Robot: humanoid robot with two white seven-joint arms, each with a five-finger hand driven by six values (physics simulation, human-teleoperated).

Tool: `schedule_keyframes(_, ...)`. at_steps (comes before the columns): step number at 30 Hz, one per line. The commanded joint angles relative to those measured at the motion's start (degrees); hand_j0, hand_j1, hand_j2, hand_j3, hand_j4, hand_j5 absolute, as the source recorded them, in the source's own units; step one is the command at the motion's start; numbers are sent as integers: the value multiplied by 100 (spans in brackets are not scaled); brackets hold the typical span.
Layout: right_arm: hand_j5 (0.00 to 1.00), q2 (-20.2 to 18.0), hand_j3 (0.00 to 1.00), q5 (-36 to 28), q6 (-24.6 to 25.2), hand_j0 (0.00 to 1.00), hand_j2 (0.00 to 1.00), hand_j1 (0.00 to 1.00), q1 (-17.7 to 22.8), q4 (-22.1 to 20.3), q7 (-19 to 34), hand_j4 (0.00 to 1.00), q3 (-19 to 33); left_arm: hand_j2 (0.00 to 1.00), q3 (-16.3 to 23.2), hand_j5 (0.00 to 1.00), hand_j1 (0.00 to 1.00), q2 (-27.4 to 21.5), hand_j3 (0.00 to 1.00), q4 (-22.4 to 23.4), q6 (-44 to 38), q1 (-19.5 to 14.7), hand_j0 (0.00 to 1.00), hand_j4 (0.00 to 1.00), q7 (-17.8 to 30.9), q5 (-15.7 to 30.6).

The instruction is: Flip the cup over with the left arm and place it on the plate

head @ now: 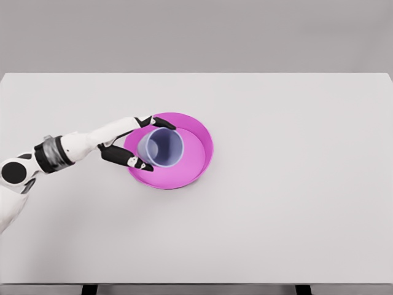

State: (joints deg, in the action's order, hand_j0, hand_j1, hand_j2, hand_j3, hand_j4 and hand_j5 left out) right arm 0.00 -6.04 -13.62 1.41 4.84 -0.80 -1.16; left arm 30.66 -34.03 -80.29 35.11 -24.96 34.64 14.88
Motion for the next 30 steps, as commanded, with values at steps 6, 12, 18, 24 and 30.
schedule_keyframes(6, 100, 0, 100, -2, 0, 100, 100, 100, 0, 0, 9, 100, 2, 75, 511, 75, 75, -34, 75, 13, -11, -246, 75, 75, -1, 93)
schedule_keyframes(12, 100, 0, 100, -2, 0, 100, 100, 100, 0, 0, 1, 100, 2, 75, 661, 75, 75, -122, 75, 4, -11, -343, 75, 75, -1, 94)
schedule_keyframes(18, 100, 0, 100, -2, 0, 100, 100, 100, 0, 0, 1, 100, 2, 75, 783, 75, 75, -174, 75, -13, -11, -439, 75, 75, -1, 111)
schedule_keyframes(24, 100, 0, 100, -2, 0, 100, 100, 100, 0, 0, 1, 100, 2, 75, 1161, 75, 75, -236, 75, -5, -11, -703, 75, 75, -10, 111)
schedule_keyframes(30, 100, 0, 100, -2, 0, 100, 100, 100, 0, 0, 1, 100, 2, 75, 1381, 75, 75, -333, 75, 22, -11, -888, 75, 75, -10, 181)
